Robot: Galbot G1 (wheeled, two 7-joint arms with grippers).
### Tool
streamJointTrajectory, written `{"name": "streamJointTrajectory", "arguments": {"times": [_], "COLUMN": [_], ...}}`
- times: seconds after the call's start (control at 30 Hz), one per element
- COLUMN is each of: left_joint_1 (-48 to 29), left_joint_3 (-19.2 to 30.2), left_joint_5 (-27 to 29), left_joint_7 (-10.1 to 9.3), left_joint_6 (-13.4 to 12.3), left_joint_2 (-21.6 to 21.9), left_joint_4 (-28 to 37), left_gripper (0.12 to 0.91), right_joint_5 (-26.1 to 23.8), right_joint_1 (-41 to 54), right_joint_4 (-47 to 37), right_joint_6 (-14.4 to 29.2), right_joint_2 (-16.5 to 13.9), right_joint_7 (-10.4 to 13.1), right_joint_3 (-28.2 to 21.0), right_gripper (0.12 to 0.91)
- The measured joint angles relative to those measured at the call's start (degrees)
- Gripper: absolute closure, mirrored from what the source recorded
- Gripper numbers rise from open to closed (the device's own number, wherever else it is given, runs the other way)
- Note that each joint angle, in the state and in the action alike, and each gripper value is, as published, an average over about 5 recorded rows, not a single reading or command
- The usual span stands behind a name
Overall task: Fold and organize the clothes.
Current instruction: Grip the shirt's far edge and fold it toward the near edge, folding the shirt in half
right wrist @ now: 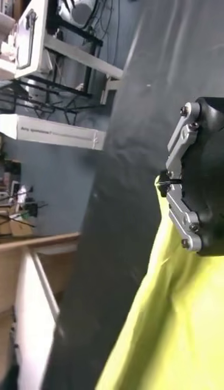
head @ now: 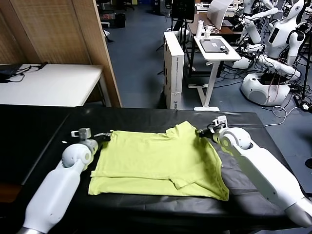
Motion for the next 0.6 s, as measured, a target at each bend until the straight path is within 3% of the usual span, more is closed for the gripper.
{"name": "streamJointTrajectory", "arguments": {"times": [0.27,0.6], "left_joint_1": [3.95,14.09], "left_joint_3": [-2.51,-8.13], "left_joint_5": [-2.49,-4.15], "left_joint_7": [-0.35,-0.45], "left_joint_6": [0.25,0.36], "left_joint_2": [2.55,7.17], "left_joint_4": [-6.97,-19.03], "left_gripper": [0.877,0.883], "right_joint_5": [0.36,-0.76], "right_joint_1": [-8.31,-23.93], "right_joint_4": [8.57,23.10], "right_joint_6": [-0.89,-4.61], "right_joint_2": [-4.27,-9.57], "right_joint_7": [0.42,3.08], "right_joint_3": [6.65,16.48], "right_gripper": [0.886,0.886]}}
